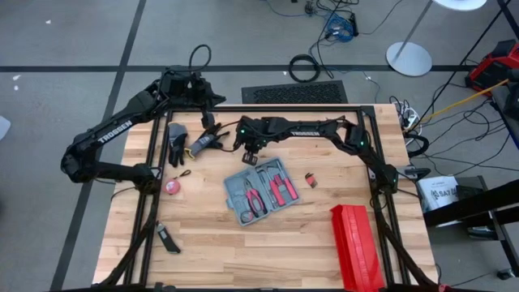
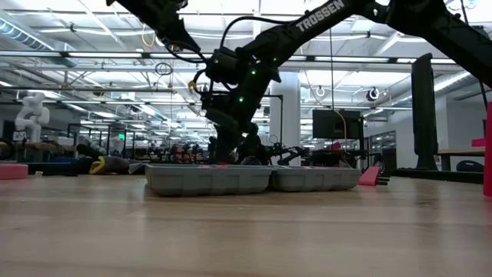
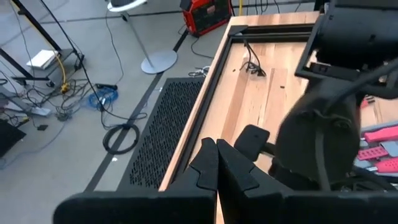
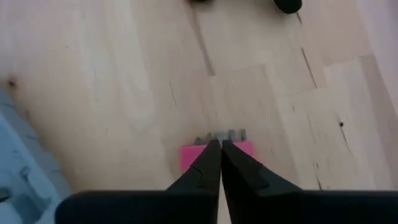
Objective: Prefit tool cases
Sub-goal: Put the red terminal block into the gray prefit tools case
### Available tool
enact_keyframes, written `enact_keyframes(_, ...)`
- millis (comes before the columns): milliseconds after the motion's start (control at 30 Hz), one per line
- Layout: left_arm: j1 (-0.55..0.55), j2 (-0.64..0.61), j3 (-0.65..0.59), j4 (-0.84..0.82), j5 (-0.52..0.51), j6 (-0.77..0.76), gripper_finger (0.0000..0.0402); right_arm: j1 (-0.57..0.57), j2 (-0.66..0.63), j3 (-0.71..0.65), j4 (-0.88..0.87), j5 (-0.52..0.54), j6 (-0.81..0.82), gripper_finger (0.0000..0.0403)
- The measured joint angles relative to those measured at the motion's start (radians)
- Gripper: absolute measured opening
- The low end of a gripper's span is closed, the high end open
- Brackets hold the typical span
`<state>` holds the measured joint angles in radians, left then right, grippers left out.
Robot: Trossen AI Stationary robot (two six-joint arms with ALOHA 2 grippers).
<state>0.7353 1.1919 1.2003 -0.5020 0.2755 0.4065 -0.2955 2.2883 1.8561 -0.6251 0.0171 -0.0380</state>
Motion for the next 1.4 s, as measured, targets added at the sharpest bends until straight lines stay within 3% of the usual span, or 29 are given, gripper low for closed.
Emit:
enact_keyframes(200, 0.000, -0.001, -0.022, -0.019, -0.003, 0.002, 0.0000, -0.002, 0.000, 0.000, -0.035, -0.013, 0.043, 0.0077)
enact_keyframes(433, 0.000, -0.001, -0.090, 0.031, -0.026, 0.001, 0.0000, -0.024, 0.039, 0.002, -0.032, -0.016, 0.360, 0.0185)
enact_keyframes(600, 0.000, -0.001, -0.132, 0.101, -0.027, -0.003, 0.0000, -0.026, 0.047, 0.002, -0.002, 0.031, 0.470, 0.0235)
enact_keyframes(900, 0.000, -0.001, -0.147, 0.133, -0.027, -0.003, 0.0000, -0.026, 0.050, 0.002, 0.047, 0.043, 0.571, 0.0246)
enact_keyframes(1400, 0.000, -0.001, -0.152, 0.122, -0.027, -0.008, 0.0000, 0.029, 0.060, 0.004, 0.001, -0.041, 0.324, 0.0247)
